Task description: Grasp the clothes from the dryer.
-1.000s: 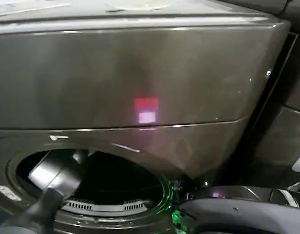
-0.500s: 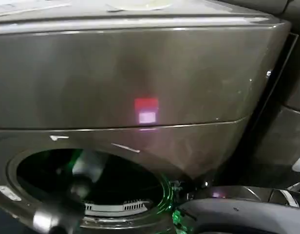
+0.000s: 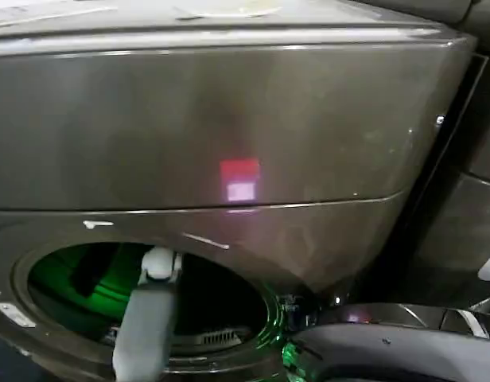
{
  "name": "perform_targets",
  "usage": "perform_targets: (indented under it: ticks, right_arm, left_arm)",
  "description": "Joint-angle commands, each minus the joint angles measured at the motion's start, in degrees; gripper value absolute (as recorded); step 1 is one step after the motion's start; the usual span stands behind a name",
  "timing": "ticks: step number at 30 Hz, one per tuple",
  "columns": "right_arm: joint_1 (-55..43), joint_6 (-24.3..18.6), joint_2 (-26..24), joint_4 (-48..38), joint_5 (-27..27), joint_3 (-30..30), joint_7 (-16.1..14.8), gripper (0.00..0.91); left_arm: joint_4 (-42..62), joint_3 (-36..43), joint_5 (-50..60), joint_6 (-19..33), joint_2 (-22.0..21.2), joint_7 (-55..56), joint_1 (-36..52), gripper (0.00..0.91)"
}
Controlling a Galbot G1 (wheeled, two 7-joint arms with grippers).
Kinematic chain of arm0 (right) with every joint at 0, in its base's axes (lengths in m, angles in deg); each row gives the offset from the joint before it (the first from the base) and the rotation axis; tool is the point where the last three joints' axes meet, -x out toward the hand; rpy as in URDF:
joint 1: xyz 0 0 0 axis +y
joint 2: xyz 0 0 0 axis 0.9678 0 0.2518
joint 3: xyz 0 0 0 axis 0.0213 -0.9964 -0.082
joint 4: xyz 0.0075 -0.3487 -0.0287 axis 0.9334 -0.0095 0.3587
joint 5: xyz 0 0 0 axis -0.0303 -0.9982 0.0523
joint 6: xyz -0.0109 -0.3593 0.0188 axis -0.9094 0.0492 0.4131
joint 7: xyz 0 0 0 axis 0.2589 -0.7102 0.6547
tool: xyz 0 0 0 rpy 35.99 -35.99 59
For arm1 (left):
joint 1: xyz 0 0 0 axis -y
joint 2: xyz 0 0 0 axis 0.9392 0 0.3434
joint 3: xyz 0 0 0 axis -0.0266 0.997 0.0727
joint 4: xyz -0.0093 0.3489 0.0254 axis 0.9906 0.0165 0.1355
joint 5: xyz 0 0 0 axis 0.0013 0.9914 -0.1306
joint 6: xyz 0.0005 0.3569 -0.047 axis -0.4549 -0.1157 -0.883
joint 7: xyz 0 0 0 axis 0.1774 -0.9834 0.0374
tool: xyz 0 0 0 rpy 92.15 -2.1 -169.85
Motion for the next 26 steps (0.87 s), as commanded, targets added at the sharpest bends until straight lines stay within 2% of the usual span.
perform_targets:
  ticks: [1, 26]
  right_arm:
    - [0.75, -0.82, -0.17, -0.33, 0.68, 1.14, 0.33, 0.907]
    - [2.04, 0.18, 0.52, -0.72, 0.28, 3.98, -1.14, 0.907]
  left_arm:
    - [-6.15, -0.99, -1.19, 0.26, -0.26, 4.87, -4.45, 0.0]
    - [-6.73, 0.84, -1.63, -1.1, 0.32, 3.97, -3.94, 0.0]
